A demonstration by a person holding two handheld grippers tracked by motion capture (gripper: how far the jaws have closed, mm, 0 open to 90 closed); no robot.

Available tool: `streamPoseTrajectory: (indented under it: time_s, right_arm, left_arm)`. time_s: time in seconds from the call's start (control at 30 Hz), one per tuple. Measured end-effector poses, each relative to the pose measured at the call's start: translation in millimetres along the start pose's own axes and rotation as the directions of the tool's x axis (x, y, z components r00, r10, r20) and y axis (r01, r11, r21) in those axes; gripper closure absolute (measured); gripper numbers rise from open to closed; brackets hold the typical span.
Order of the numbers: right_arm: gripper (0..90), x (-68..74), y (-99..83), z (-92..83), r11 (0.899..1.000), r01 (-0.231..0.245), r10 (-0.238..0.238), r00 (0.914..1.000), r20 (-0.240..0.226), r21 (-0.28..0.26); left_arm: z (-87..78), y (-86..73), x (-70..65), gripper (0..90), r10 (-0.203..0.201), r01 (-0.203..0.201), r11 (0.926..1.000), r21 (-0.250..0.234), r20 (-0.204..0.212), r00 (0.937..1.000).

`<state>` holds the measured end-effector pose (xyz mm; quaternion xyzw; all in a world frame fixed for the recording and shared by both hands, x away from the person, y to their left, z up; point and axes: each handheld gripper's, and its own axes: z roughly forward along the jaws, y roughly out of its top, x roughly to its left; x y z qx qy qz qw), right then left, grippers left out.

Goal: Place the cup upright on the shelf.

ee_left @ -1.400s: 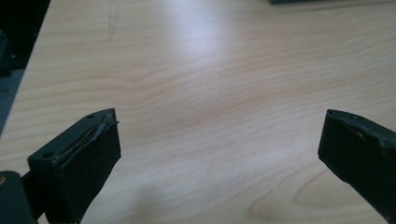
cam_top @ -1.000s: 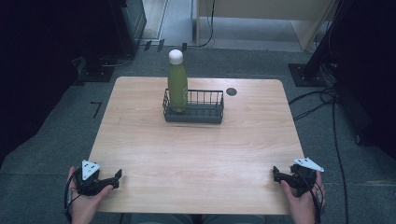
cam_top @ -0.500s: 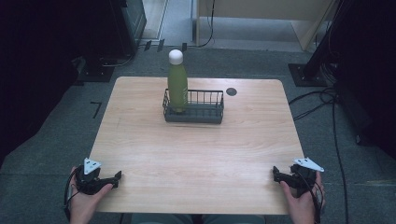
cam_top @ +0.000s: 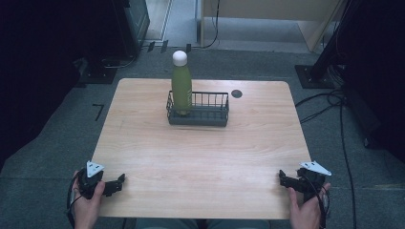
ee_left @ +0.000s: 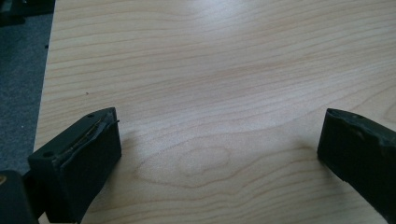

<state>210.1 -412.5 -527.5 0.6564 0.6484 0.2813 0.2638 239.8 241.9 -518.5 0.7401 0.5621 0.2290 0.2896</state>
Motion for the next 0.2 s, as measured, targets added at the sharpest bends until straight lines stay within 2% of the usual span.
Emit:
streamPoseTrajectory:
  time_s: [0.2]
  right_arm:
    - [0.0,0.0,0.0,0.0,1.0,0.0,0.0,1.0,0.0,0.0]
  left_arm:
    - [1.8,2.1,-1.2,0.1,-0.018,0.018,0.9998,0.001,-0.019,0.9997]
